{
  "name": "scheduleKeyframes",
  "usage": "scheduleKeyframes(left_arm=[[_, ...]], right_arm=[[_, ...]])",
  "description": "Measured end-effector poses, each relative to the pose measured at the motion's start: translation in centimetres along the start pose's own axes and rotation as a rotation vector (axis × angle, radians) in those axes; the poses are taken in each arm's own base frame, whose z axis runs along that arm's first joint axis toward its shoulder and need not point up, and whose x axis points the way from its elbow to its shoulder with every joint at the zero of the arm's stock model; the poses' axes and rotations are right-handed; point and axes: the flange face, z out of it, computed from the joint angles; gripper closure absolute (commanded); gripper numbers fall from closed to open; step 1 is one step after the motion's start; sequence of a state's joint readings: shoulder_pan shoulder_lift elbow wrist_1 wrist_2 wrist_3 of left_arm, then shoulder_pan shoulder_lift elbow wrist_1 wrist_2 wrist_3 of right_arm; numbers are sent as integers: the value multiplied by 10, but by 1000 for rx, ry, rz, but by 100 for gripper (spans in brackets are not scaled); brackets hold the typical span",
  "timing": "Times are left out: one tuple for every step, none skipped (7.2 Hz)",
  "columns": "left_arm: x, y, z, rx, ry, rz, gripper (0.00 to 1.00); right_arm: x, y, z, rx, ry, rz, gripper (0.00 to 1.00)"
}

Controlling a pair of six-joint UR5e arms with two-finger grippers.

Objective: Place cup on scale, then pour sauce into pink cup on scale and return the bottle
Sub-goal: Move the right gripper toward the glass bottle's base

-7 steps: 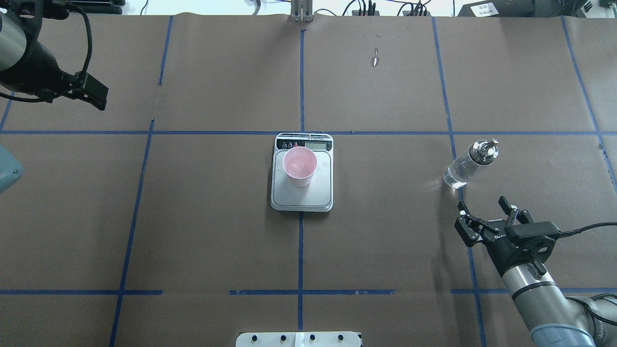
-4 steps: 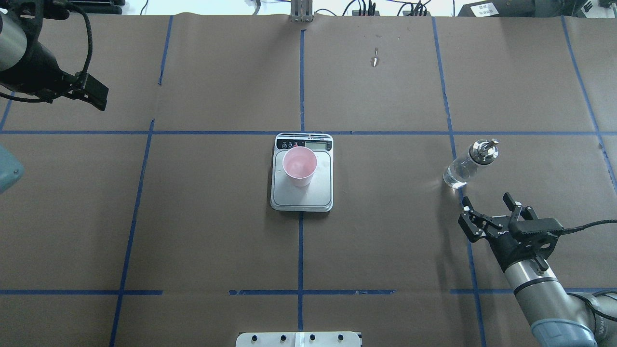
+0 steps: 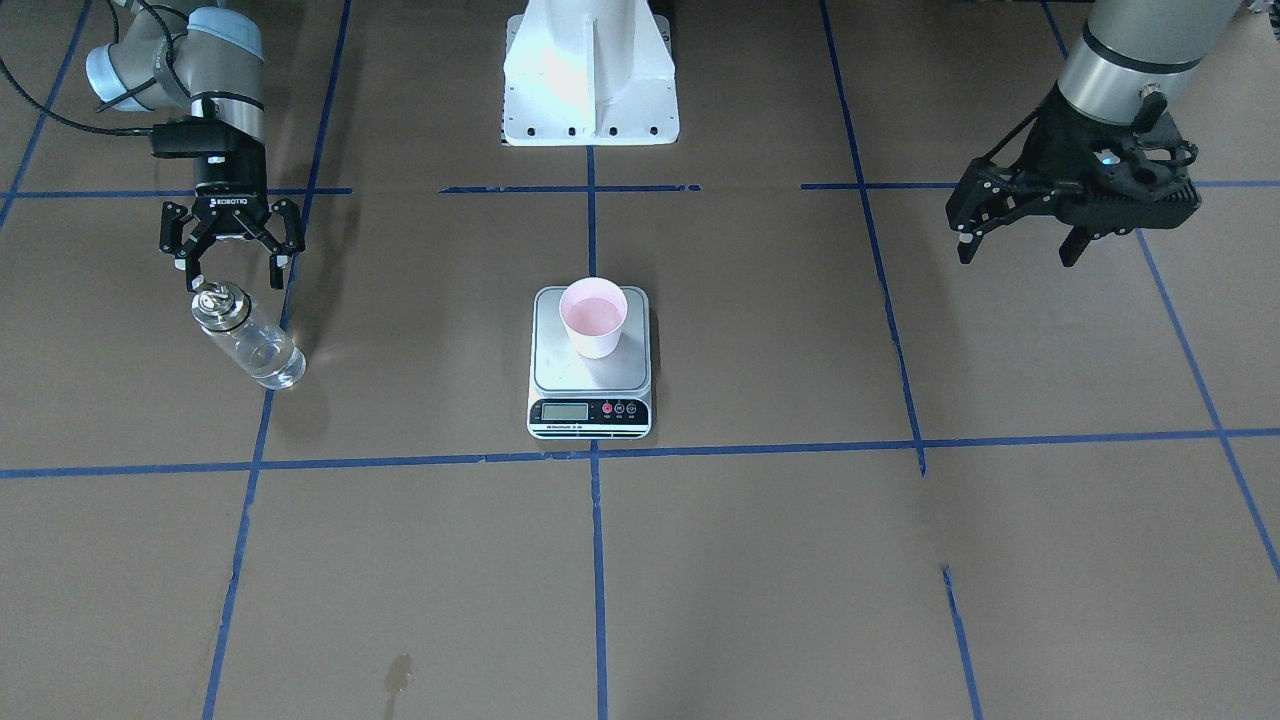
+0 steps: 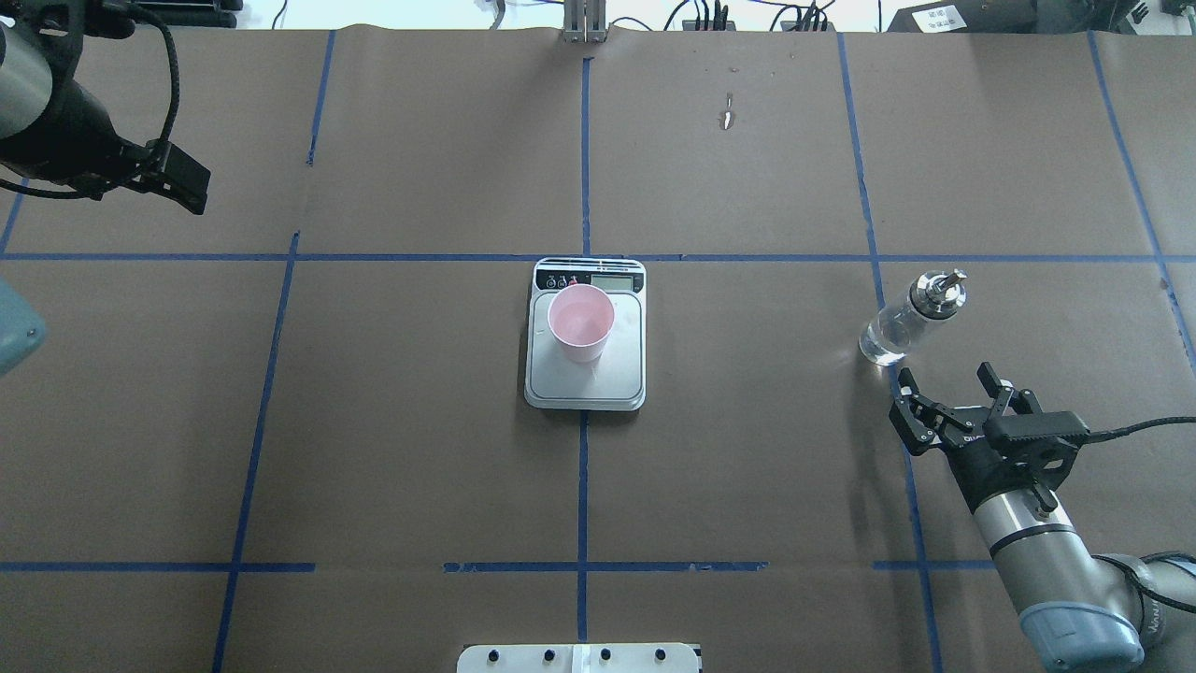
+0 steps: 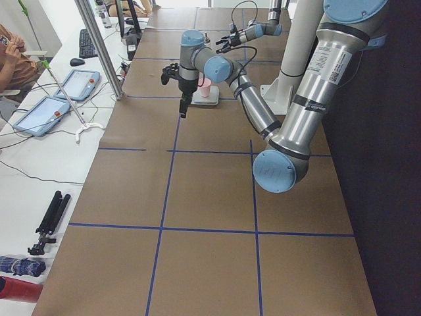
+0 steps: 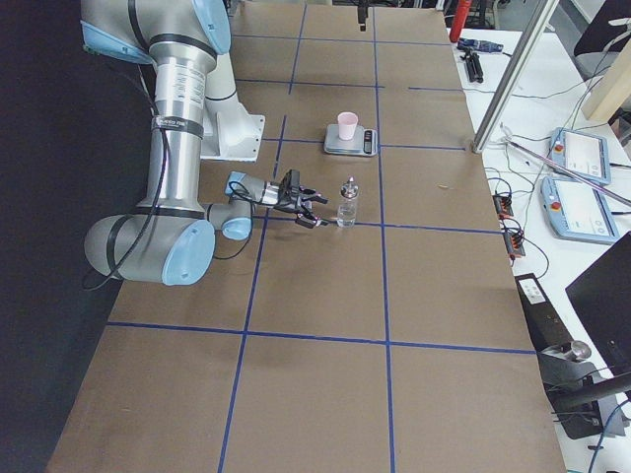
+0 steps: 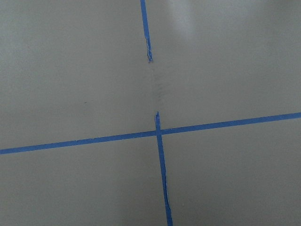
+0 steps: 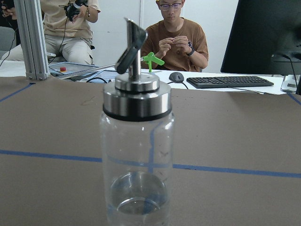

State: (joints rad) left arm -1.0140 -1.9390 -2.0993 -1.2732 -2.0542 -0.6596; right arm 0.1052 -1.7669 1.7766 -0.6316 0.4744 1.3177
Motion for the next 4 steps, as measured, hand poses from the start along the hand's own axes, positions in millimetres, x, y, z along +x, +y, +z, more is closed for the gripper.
scheduleKeyframes(left_arm=[[0,0,0,0,0,0,0],[0,0,0,-1,0,0,0],[0,0,0,-1,0,0,0],[0,0,0,-1,1,-1,0]], right_arm=[[-1,-1,2,3,1,5,0],[-2,-2,3,6,4,7,0],[0,-3,5,8,9,7,0],[-2,-5,9,12,13,13,0]])
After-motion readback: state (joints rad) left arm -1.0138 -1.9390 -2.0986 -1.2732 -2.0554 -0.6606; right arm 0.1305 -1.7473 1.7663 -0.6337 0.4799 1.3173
